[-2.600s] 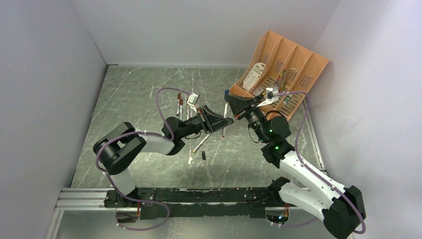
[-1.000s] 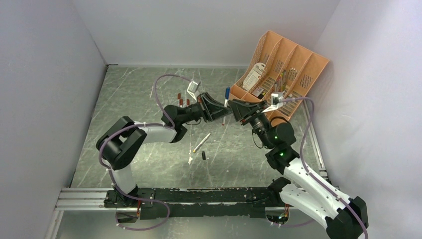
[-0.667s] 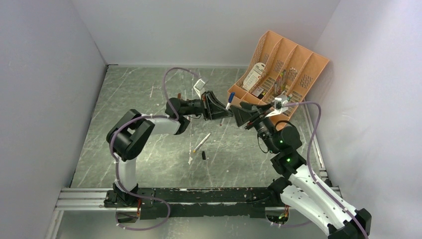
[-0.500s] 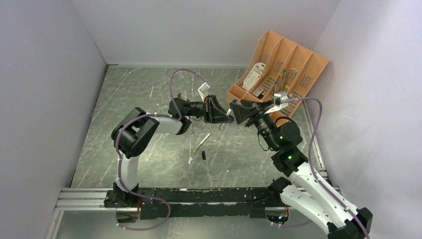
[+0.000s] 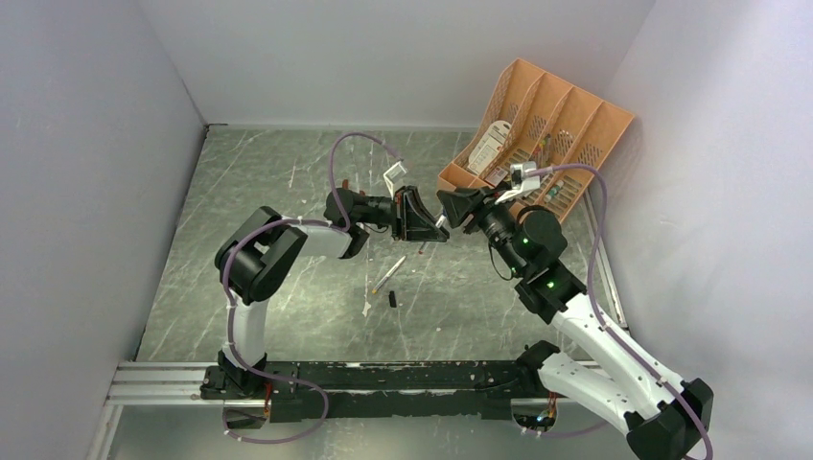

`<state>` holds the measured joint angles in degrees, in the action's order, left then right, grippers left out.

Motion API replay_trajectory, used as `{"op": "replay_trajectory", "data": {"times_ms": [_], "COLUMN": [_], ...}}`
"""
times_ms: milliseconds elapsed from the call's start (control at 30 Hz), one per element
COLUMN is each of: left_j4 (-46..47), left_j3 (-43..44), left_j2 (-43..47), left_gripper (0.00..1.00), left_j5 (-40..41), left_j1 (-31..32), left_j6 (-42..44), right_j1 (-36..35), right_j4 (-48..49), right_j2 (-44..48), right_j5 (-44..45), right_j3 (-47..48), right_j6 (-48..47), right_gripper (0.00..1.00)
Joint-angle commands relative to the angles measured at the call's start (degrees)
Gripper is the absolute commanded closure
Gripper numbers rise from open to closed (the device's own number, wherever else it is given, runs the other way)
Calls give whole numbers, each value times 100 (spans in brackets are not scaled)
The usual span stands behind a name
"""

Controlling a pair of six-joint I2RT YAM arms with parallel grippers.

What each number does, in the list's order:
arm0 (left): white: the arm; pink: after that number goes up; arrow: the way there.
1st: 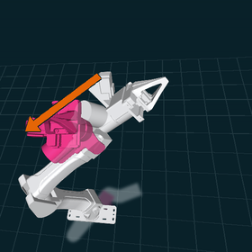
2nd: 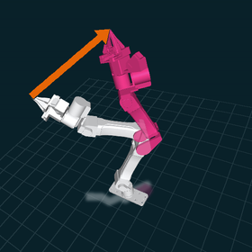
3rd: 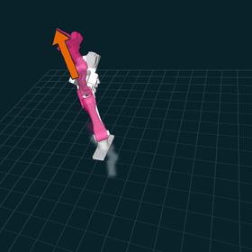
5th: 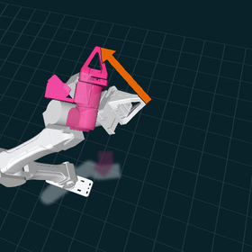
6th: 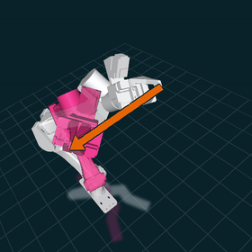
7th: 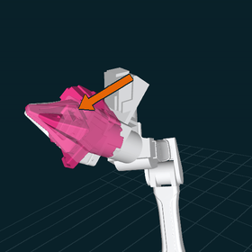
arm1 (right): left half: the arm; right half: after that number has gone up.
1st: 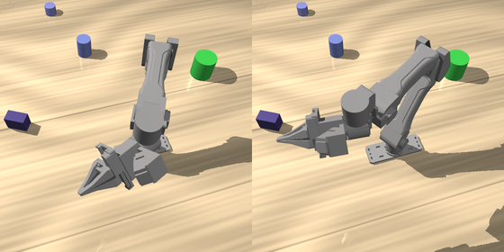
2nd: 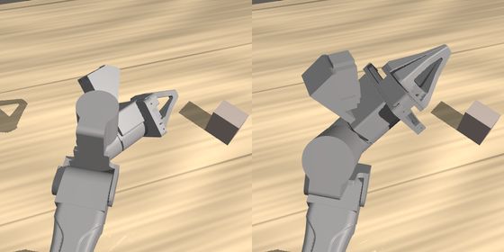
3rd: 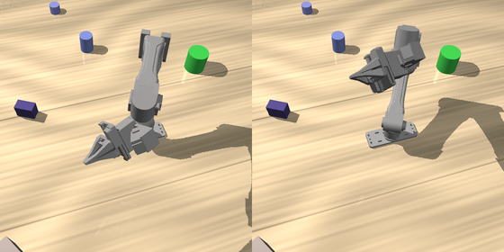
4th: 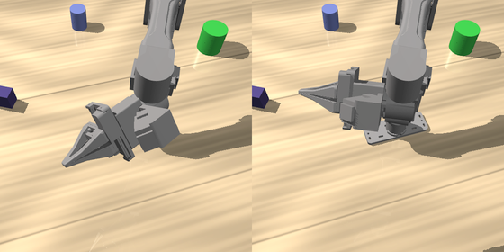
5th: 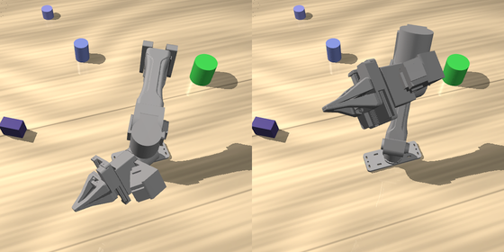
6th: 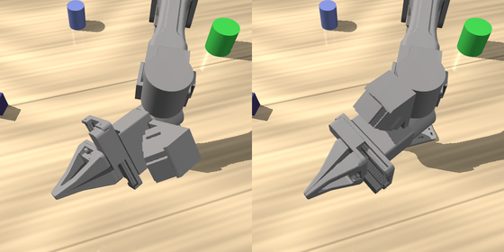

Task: Insert the pens into the pen caps

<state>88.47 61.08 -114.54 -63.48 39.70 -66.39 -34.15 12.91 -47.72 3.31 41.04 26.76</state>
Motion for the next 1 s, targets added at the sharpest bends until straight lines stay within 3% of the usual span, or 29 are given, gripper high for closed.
{"op": "replay_trajectory", "data": {"times_ms": [0, 267, 400, 433, 700, 967], "left_j4": [1505, 1505, 1499, 1496, 1501, 1459], "left_j3": [75, 121, 140, 141, 326, 1245], "left_j2": [252, 238, 274, 274, 342, 297], "left_gripper": [93, 93, 93, 93, 93, 93], "left_j5": [-60, 55, 56, 62, 124, 105], "left_j1": [-6, -11, -6, -6, -8, -48], "left_j6": [87, 81, 89, 83, 70, -112], "right_j1": [31, 31, 31, 31, 31, 23], "right_j4": [-58, -88, -58, -60, -287, -74], "right_j2": [76, -14, -76, -83, -224, -449], "right_j5": [-70, -323, -390, -397, -738, -1435], "right_j3": [-29, -118, -157, -166, -351, -945], "right_j6": [55, 121, 177, 191, 337, 862], "right_gripper": [53, 72, 98, 100, 100, 100]}}
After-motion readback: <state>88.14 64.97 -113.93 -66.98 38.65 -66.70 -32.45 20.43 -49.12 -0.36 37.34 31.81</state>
